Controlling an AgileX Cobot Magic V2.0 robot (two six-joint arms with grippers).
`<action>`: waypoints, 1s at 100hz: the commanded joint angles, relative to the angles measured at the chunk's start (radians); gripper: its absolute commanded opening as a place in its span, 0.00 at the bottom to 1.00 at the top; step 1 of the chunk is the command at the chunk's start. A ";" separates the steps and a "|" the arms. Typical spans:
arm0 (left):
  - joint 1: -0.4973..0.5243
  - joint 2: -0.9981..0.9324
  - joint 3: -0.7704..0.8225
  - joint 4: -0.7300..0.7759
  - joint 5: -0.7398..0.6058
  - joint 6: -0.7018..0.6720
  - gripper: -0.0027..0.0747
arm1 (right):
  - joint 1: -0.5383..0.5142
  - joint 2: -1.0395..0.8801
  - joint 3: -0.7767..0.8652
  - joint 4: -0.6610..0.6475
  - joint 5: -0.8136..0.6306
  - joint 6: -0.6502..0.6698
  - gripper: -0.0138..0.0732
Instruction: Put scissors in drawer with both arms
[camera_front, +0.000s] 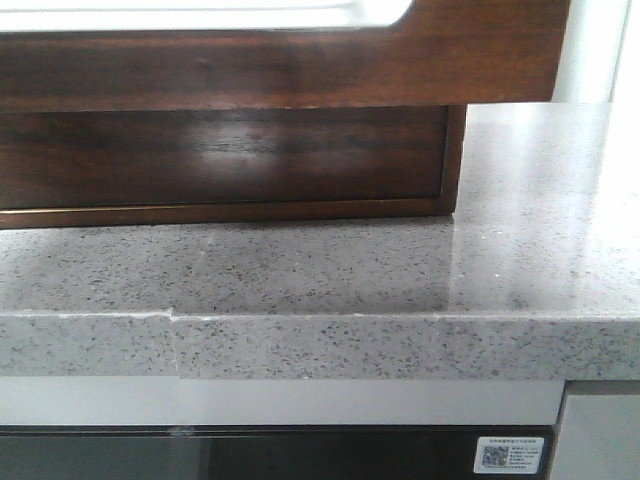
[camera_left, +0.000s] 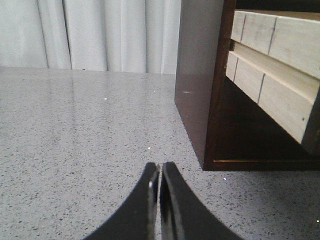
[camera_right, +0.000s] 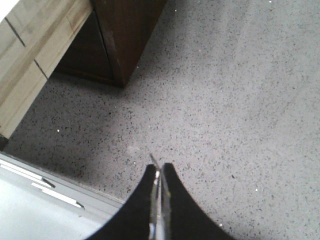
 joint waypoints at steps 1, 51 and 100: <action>-0.002 -0.032 0.035 0.001 -0.077 -0.010 0.01 | -0.006 -0.064 0.012 0.003 -0.096 -0.007 0.08; -0.002 -0.032 0.035 0.001 -0.077 -0.010 0.01 | -0.012 -0.619 0.636 0.013 -0.766 -0.002 0.08; -0.002 -0.032 0.035 0.001 -0.077 -0.010 0.01 | -0.012 -0.676 0.755 -0.350 -0.893 0.384 0.08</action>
